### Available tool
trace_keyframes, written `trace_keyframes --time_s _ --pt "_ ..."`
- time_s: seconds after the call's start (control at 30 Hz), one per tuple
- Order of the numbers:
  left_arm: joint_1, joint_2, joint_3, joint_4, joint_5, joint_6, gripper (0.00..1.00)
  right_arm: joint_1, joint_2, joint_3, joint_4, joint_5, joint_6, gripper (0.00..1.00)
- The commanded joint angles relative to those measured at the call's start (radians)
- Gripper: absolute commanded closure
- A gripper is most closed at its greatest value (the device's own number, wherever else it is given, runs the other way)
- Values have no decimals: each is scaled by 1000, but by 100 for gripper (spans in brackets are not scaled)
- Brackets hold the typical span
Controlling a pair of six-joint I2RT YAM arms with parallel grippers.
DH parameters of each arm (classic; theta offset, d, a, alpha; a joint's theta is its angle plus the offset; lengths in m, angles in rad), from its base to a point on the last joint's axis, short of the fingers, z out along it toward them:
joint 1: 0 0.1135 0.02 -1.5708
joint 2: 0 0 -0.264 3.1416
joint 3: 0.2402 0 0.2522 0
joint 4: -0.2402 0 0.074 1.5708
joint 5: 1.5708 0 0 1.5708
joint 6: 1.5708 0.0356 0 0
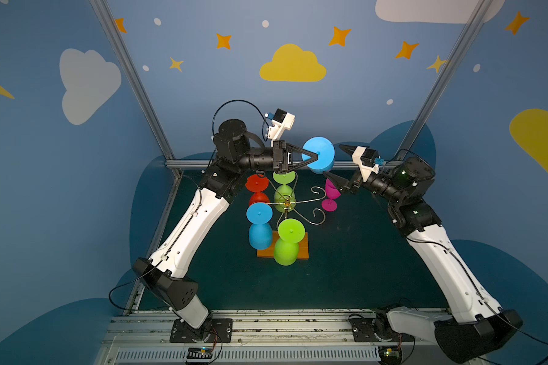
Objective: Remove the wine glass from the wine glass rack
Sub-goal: 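Grasp the cyan glass bowl with the right gripper while the left gripper holds its base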
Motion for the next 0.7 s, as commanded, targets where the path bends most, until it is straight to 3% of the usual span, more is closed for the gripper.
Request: trace_keyframes --time_s 0.0,0.47,0.67 --pt "4 -14 1 46 27 -20 97 6 30 57 18 -51 -11 11" --pt "4 -22 -9 89 42 -53 97 62 122 121 -34 -95 -10 12" --pt "4 -21 -10 112 47 -63 97 68 113 109 -38 -65 6 18"
